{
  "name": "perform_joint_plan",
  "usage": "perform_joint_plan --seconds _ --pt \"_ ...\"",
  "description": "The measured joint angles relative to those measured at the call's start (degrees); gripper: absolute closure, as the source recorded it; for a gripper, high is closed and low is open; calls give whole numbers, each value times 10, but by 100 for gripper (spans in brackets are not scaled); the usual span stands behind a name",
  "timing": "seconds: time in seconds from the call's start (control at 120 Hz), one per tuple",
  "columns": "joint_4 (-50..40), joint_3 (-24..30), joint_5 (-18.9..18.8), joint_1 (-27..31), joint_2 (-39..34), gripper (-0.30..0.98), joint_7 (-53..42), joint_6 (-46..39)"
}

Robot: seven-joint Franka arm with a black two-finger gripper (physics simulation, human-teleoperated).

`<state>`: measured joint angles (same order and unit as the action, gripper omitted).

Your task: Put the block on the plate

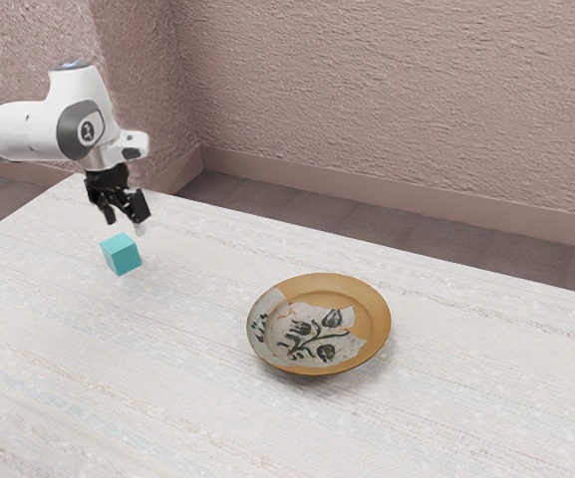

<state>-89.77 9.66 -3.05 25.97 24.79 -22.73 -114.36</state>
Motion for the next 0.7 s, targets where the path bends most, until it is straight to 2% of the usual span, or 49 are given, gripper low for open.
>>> perform_joint_plan --seconds 0.325,0.517,0.7 --pt "84 31 -52 76 111 0 -175 -89" --pt "100 54 -53 101 145 0 -248 -121" --pt "90 50 -51 103 150 0 -266 -122"
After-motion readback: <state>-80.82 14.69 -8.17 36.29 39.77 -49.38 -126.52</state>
